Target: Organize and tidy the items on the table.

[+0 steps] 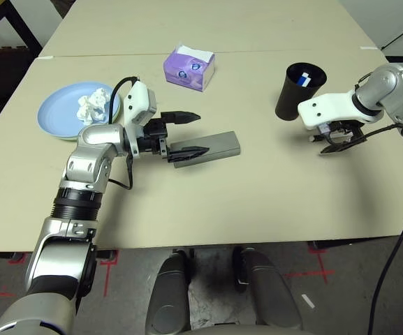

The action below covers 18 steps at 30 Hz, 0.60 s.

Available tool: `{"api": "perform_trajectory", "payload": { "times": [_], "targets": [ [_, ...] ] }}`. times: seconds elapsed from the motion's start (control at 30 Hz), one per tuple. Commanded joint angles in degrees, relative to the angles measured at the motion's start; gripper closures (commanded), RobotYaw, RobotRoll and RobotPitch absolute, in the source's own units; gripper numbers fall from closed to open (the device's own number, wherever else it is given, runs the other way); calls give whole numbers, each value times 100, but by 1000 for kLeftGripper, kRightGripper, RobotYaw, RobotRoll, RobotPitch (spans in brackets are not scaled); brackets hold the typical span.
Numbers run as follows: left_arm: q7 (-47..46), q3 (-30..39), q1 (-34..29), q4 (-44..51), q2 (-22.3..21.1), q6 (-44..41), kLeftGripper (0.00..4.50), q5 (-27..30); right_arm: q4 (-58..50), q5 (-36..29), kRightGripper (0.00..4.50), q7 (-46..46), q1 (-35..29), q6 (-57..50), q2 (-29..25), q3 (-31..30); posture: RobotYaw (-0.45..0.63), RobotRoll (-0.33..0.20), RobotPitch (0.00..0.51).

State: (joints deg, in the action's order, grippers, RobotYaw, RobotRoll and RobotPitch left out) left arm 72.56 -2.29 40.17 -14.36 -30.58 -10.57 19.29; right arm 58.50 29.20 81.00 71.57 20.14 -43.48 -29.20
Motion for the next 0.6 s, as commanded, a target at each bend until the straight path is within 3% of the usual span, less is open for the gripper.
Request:
{"api": "perform_trajectory", "payload": {
  "times": [0.03, 0.6],
  "targets": [
    [1, 7, -76, 146, -62, -38, 0, 57, 148, 118, 27, -49, 59, -22, 37, -51, -17, 0, 208],
    [-6, 4, -93, 205, -88, -65, 0, 46, 283, 608, 27, -196, 85, -42, 177, -187, -11, 0, 214]
  ]
}}
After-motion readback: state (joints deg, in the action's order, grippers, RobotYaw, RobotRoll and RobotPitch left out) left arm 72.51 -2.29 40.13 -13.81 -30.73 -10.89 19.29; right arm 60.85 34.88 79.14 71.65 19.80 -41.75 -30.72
